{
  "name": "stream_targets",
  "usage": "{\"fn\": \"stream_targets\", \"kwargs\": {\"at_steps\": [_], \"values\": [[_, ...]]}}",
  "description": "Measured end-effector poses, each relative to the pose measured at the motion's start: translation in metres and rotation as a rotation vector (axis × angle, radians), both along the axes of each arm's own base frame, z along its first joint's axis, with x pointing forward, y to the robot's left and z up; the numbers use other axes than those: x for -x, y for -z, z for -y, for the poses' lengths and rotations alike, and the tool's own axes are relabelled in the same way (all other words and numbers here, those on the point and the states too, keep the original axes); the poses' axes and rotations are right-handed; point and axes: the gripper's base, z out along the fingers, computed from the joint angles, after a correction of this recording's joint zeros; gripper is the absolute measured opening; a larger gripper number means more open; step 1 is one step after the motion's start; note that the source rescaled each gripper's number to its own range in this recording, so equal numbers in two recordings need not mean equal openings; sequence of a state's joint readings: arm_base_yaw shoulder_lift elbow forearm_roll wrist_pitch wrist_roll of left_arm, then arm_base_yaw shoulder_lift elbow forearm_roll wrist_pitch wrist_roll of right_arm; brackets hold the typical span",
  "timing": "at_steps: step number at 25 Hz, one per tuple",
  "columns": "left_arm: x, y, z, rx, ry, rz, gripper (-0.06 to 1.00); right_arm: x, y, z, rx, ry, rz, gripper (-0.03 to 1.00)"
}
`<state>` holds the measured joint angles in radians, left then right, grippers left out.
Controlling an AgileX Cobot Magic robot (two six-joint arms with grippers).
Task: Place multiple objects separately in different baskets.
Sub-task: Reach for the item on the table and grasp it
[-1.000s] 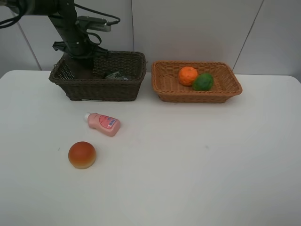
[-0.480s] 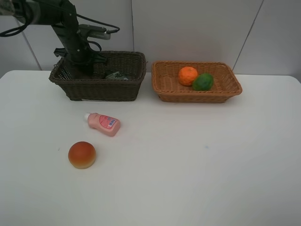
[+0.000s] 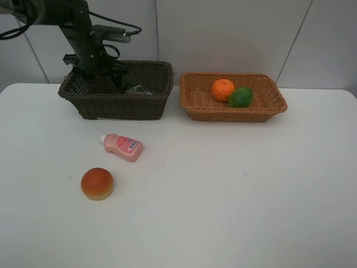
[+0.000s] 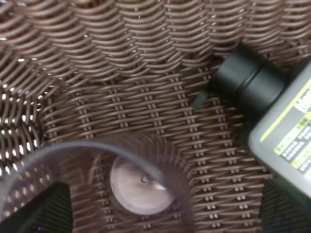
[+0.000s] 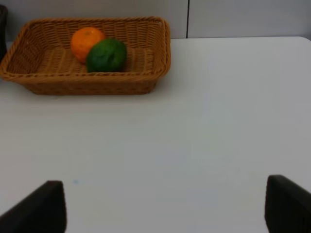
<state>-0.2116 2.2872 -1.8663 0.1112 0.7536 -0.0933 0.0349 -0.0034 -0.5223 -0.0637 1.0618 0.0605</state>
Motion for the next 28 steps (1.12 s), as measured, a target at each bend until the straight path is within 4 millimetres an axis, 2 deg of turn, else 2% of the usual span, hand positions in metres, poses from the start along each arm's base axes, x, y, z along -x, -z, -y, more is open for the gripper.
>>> {"fn": "stream_targets", "kwargs": {"at_steps": [5,8,15,17,21,28], "values": [[0.009,-0.026,-0.001,-0.017,0.029,-0.013,1.0,0.0,0.0,0.0,0.0,0.0,0.0,0.63],[0.019,-0.043,0.005,-0.044,0.093,-0.034,1.0,0.0,0.0,0.0,0.0,0.0,0.0,0.63],[0.051,-0.089,0.032,-0.095,0.262,-0.069,1.0,0.0,0.0,0.0,0.0,0.0,0.0,0.63],[0.061,-0.096,0.042,-0.123,0.337,-0.101,1.0,0.0,0.0,0.0,0.0,0.0,0.0,0.63],[0.081,-0.098,0.066,-0.19,0.541,-0.188,1.0,0.0,0.0,0.0,0.0,0.0,0.0,0.63],[0.105,-0.095,0.112,-0.273,0.889,-0.188,1.0,0.0,0.0,0.0,0.0,0.0,-0.001,0.63]]}}
